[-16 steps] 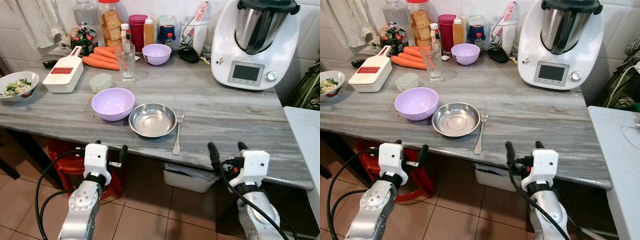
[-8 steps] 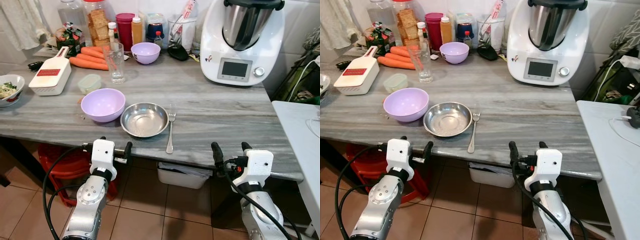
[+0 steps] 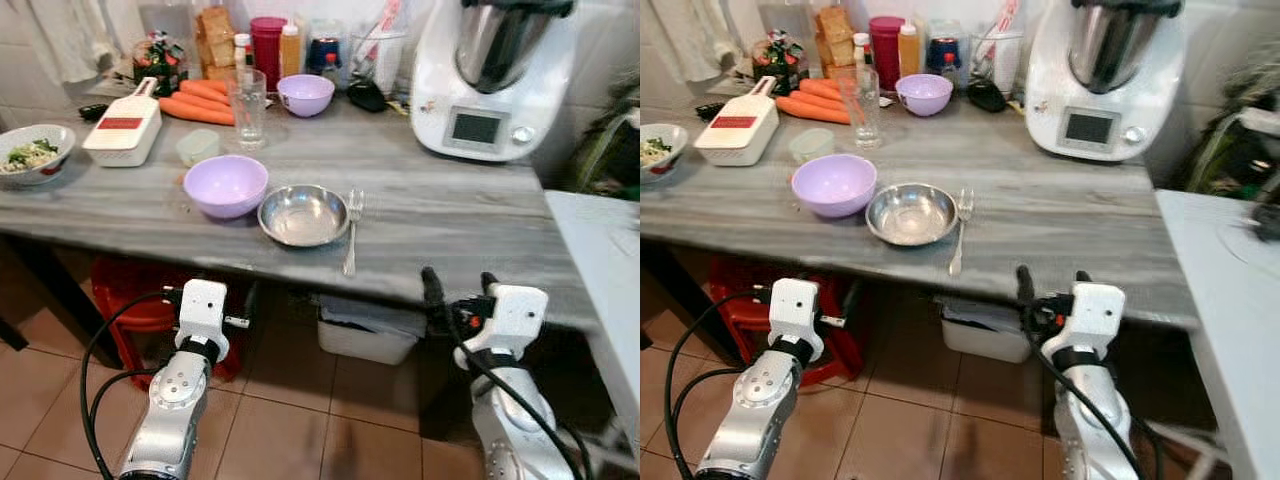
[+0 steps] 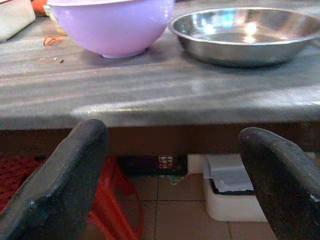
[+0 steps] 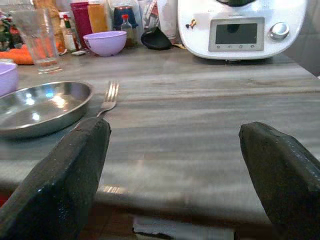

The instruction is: Setting the table

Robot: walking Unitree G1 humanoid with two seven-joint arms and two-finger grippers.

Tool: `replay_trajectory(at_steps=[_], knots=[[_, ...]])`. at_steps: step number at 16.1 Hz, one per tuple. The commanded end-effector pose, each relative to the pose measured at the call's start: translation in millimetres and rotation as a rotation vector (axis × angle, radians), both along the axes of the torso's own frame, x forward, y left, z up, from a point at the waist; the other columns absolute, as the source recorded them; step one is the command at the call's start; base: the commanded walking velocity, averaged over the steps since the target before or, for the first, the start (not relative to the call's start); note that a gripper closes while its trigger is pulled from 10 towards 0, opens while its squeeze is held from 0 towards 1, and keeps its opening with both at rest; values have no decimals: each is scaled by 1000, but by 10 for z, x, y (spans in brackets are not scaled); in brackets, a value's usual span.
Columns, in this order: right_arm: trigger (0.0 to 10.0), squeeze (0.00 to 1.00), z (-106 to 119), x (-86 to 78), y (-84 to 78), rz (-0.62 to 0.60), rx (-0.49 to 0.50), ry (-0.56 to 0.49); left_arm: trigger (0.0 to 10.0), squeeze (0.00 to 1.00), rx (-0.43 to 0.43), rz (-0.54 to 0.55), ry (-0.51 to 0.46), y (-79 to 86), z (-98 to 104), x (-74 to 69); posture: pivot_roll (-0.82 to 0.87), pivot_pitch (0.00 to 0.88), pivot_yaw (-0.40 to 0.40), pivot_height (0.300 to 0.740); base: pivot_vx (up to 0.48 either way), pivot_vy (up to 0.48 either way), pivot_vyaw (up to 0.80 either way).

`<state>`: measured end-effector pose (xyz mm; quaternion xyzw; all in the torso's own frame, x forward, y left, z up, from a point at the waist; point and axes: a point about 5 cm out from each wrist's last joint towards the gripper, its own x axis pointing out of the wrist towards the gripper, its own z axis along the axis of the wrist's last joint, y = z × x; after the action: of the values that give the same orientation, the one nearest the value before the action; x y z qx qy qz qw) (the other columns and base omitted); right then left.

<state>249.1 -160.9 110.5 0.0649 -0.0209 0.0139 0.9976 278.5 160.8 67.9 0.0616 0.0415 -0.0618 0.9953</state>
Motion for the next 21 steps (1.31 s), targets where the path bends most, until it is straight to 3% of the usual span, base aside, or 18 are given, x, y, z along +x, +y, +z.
replay_trajectory(at_steps=[1,18,21], knots=[[10000,0,-23,8,-4,1,-2,15,10000,0,8,5,-12,-5,35,18,-35,0,-15,740,-326,0,0],[10000,0,-17,160,-61,-31,14,19,10000,0,-1,19,-14,-46,34,4,-16,0,-35,740,-338,0,0],[10000,0,-31,177,-46,-28,12,20,10000,0,-27,-4,-24,-86,39,15,-18,0,-26,740,0,0,0]])
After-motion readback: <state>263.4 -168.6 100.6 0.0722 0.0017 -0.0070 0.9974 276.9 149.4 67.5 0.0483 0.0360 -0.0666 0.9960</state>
